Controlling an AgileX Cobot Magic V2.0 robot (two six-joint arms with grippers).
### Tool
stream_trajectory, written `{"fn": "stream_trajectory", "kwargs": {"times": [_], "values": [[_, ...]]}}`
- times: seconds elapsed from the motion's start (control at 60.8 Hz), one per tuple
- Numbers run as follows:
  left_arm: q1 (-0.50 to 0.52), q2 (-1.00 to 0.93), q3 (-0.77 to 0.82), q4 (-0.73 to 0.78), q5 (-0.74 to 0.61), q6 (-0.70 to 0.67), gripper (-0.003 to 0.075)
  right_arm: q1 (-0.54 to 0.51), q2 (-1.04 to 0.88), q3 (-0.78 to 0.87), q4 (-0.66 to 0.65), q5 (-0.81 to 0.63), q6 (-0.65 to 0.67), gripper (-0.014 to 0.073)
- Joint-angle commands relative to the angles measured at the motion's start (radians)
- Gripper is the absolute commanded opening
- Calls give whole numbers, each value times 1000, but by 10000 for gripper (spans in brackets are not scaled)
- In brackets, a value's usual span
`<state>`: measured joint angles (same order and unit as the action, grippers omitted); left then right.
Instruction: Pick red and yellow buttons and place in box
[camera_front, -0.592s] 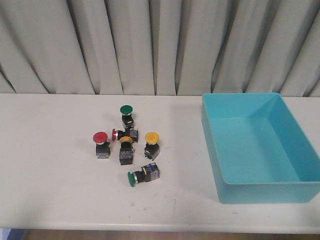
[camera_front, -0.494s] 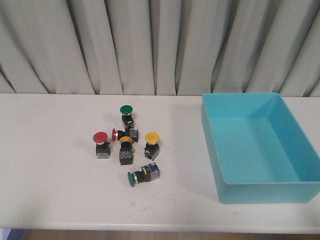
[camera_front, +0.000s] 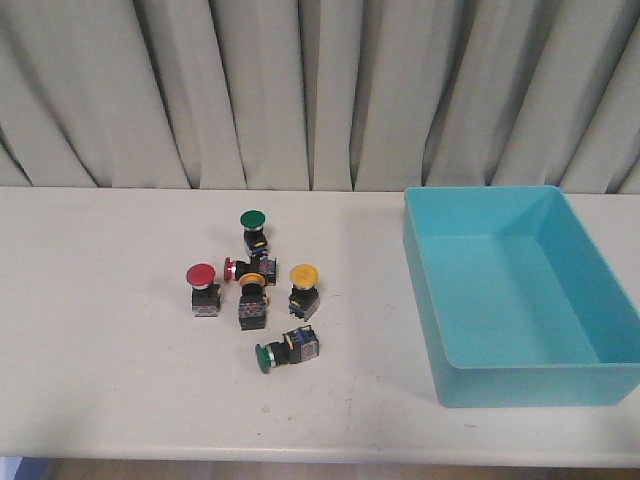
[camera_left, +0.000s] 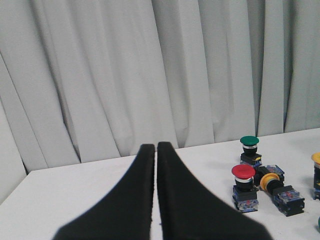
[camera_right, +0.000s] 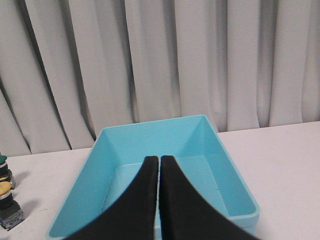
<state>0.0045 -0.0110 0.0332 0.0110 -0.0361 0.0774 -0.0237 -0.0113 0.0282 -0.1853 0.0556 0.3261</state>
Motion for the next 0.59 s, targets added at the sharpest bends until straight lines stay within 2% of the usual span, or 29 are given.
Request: {"fn": "stream_trajectory", "kwargs": {"times": [0.0,0.313,0.411,0.576], "values": [[2,-5,18,-11,-81,-10,-7,3,-7,2,-9,-77,-8,-3],[2,-5,17,-11,-113,-10,-7,3,-7,2,-9,-83,-8,-3],[2,-5,17,-11,-158,-23,-7,3,-7,2,-2,-145,-7,-3],[1,-5,17,-11,-287,-191,-7,3,-7,0,100,-237,4,-3]]}}
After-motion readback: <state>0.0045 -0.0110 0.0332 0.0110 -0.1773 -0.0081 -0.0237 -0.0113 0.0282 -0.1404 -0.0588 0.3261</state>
